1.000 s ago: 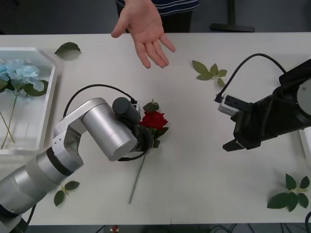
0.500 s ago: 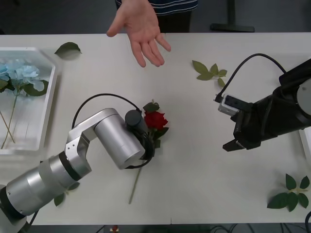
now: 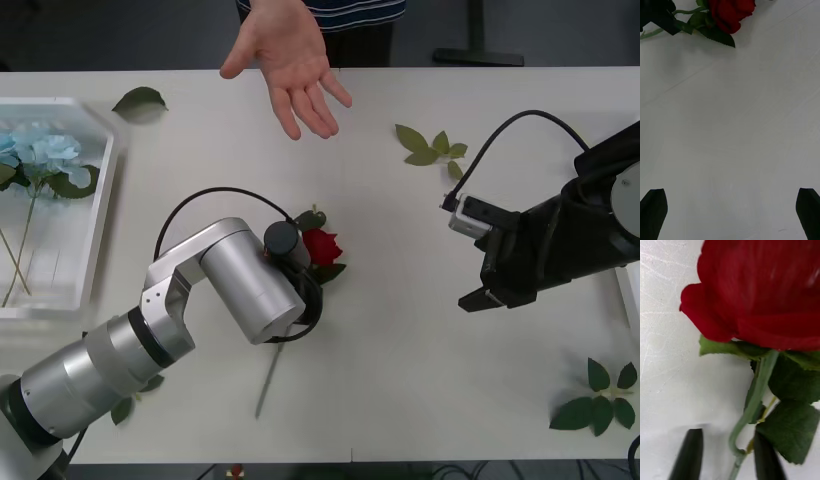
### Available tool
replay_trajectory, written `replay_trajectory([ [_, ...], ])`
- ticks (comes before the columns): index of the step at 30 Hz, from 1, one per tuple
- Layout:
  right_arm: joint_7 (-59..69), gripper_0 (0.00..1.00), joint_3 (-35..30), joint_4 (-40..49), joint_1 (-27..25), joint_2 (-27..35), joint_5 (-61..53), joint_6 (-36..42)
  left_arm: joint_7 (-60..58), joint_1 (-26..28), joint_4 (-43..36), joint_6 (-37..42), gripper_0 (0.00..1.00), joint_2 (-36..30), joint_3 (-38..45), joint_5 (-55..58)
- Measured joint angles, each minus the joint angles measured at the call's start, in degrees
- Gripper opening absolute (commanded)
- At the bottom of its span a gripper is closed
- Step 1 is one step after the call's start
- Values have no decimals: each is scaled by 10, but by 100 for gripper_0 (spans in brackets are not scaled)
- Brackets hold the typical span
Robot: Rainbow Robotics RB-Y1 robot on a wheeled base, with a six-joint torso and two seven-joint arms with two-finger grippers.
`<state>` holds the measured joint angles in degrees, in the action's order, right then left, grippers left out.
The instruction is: Place the red flowers into the right box and the blue flowers into the left box. If a person shows an open palm, hand one flower to the person first, then continue sorting.
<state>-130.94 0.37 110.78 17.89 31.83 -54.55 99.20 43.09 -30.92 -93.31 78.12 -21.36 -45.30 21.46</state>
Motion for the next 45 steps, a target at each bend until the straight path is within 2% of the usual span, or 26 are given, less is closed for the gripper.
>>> replay_trajectory([
  [19,0,100,0,0,0,0,0,0,11,-9,0,14,0,0,-8,-12],
  [25,0,100,0,0,0,0,0,0,125,-9,-16,71,0,-1,63,-21],
  [32,0,100,0,0,0,0,0,0,201,-5,-40,75,0,-32,139,-17],
  [36,0,100,0,0,0,0,0,0,305,14,-53,78,0,-54,191,17],
  [40,0,100,0,0,0,0,0,0,344,34,-57,101,0,-75,245,62],
  [45,0,100,0,0,0,0,0,0,460,52,-80,166,0,-90,307,123],
])
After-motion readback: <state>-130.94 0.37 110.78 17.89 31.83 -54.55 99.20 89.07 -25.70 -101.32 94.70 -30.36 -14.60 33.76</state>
